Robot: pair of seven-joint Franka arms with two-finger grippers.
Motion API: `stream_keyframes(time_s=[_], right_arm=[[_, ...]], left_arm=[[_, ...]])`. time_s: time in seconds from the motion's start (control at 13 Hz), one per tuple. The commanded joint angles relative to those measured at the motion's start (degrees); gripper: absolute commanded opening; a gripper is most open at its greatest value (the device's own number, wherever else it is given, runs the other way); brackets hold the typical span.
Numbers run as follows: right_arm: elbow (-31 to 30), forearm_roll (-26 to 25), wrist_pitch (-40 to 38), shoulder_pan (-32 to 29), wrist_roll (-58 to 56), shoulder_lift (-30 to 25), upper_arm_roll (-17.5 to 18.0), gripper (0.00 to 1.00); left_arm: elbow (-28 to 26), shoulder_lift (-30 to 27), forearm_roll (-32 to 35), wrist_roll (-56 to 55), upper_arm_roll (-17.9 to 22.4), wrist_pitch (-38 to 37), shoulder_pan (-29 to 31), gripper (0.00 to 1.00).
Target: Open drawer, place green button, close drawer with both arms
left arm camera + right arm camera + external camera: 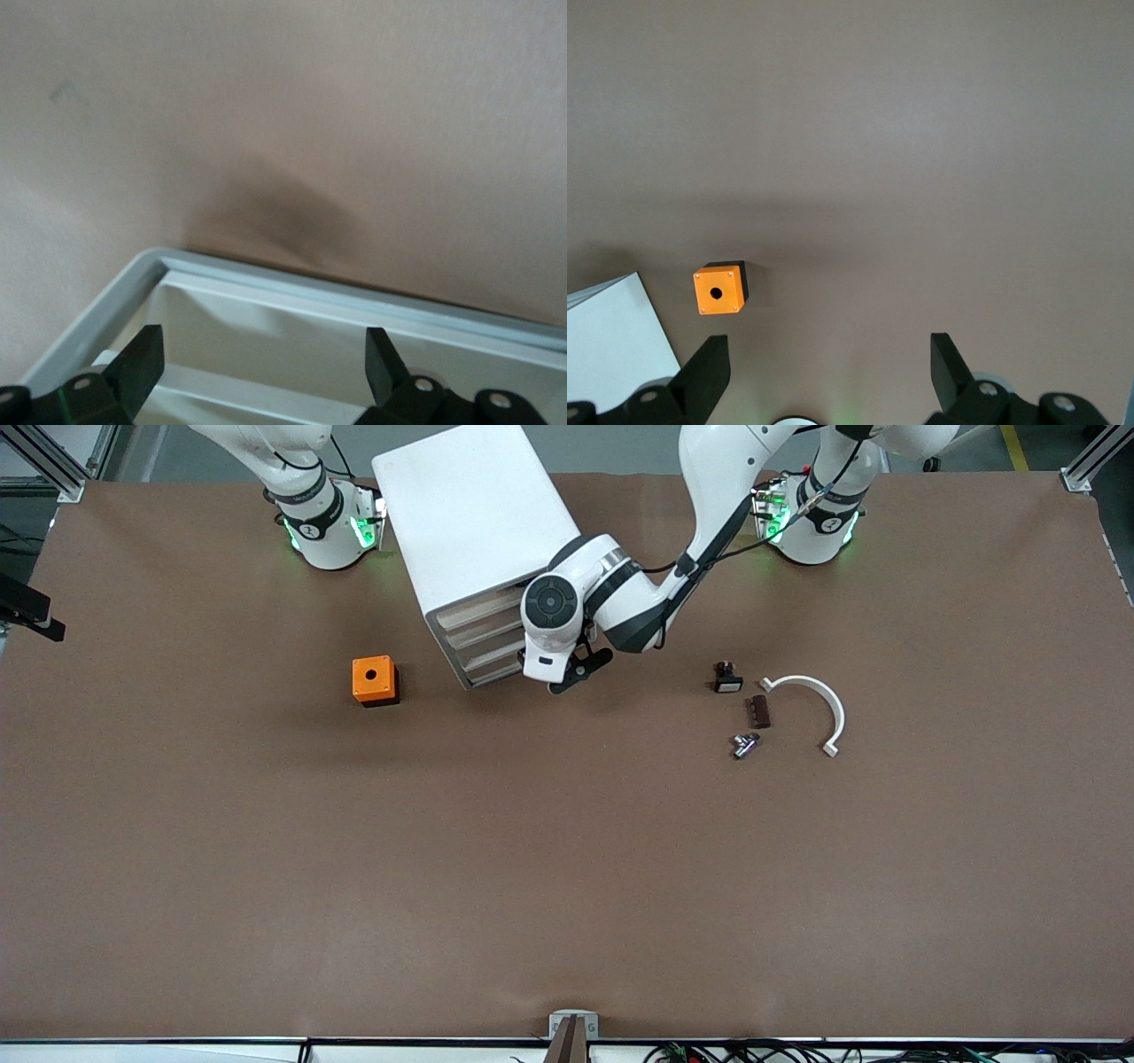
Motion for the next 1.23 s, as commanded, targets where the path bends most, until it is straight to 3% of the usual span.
stream_keyframes(time_s=[0.0, 0.46, 0.62, 0.69, 0.92, 1.15], right_arm=[[-2.1, -0.5, 1.4, -0.6, -1.3, -2.0, 0.2, 1.0], [-2.3, -1.4, 1.5, 2.7, -1.5, -2.4, -0.6, 1.0], [-3.0, -1.2, 1.7, 8.1, -1.3, -2.9, -7.3, 1.0], [-3.4, -0.9, 2.3, 8.6, -1.3, -3.2, -8.1, 1.0], [-5.9, -0.9, 3.0, 8.9, -1.3, -4.9, -8.1, 1.0], [-8.1, -0.9, 4.9, 9.3, -1.3, -6.6, -8.2, 1.0]], left_arm=[[0.3, 0.9, -1.0, -2.1, 0.0, 1.2, -1.1, 1.0], [2.7, -1.2, 3.7, -2.2, 5.0, 1.2, 4.9, 1.0], [2.8, -4.3, 7.7, -2.1, 6.1, 1.2, 8.5, 1.0], [2.8, -5.7, 10.6, -2.1, 6.1, 1.1, 10.3, 1.0], [2.7, -11.1, 17.7, -1.4, 6.0, -1.5, 18.7, 1.0], [2.8, -15.0, 18.9, 4.2, 6.2, -7.3, 24.4, 1.0]])
